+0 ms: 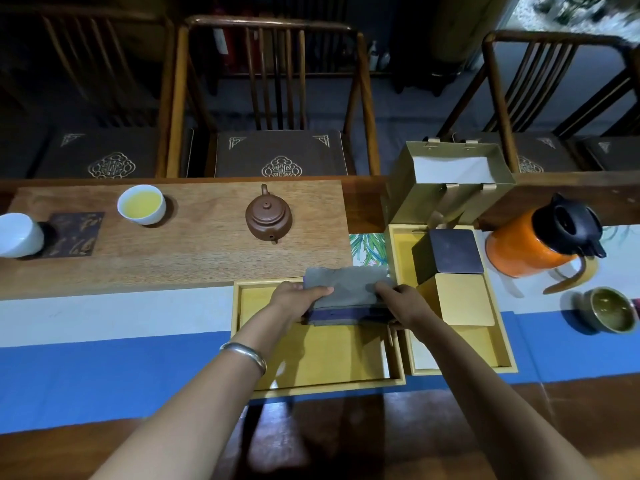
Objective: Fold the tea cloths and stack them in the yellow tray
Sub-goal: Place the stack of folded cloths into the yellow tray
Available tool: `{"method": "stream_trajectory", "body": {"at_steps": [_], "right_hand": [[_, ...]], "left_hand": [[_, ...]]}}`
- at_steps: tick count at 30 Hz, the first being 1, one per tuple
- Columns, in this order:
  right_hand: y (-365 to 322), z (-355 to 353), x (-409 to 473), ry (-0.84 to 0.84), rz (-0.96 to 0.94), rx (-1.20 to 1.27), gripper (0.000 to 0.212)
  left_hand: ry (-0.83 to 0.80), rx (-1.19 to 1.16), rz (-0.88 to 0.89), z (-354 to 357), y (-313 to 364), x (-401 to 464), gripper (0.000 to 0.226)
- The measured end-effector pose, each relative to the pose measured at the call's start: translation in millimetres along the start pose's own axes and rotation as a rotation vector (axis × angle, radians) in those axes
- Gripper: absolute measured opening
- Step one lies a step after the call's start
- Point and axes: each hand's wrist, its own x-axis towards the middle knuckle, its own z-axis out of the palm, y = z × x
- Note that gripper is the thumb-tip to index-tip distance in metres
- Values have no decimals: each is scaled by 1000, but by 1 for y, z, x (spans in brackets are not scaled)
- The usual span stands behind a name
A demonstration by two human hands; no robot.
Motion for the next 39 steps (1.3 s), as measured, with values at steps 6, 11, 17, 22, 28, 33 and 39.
{"method": "stream_trajectory", "body": {"at_steps": [6,11,17,22,28,33,39], "right_hand": [[-1,-2,-7,-65,89,254,52],[2,1,-11,7,43,231,52],[0,6,-13,99,8,169,48],[-3,7,-13,129,25,186,49],[-4,3,-16,133,16,218,45],[-1,0,-24,133,-65,226,36],[13,2,-43,90,-35,176,47]], "left_hand": [[-98,-125,-36,-6,4,-5,43],[-84,-188,-3,-3,2,-9,31],[-4,-133,28,0,5,-9,37],[42,-133,66,3,14,-8,32],[-54,-198,87,-1,18,-11,37],[-131,-260,100,-7,11,-18,36],[-299,-286,50,-12,-12,-34,38]]}}
